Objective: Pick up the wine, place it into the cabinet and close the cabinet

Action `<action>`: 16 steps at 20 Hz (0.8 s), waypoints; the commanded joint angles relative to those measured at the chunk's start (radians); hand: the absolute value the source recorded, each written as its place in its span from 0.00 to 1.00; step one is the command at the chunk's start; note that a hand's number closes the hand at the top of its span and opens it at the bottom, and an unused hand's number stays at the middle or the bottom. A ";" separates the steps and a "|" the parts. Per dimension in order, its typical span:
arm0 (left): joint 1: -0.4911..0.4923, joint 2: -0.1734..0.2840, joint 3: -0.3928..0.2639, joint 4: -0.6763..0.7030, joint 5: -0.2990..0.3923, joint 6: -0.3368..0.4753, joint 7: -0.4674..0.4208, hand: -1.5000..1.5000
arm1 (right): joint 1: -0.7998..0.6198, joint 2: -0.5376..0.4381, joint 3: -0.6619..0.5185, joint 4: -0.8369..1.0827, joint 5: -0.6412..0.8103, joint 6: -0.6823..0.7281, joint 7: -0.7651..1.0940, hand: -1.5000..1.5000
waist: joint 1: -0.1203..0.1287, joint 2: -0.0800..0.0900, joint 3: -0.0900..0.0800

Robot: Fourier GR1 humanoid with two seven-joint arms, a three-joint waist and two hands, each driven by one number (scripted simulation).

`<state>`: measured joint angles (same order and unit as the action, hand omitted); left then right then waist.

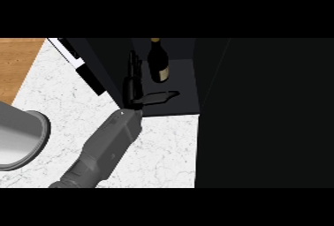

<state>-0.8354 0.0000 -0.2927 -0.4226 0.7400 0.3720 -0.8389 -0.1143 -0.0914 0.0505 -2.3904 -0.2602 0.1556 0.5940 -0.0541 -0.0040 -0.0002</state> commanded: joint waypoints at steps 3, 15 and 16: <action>0.189 0.000 -0.258 -0.317 0.094 0.199 0.035 0.00 | 0.035 0.027 0.044 -0.104 0.049 -0.051 0.034 0.00 | 0.032 -0.004 0.000; 0.494 0.004 -0.452 -0.828 -0.055 0.442 0.088 0.00 | 0.103 -0.029 -0.073 -0.092 -0.060 0.014 -0.025 0.00 | 0.056 0.000 0.001; 0.469 0.000 -0.462 -0.845 -0.076 0.461 0.118 0.00 | 0.024 -0.025 -0.042 -0.092 -0.003 -0.034 0.026 0.00 | 0.056 0.001 0.000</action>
<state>-0.4276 0.0057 -0.7145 -1.1436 0.7167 0.7641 -0.7400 -0.0775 -0.1095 0.0170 -2.4018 -0.2479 0.1414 0.5739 -0.0010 -0.0053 0.0003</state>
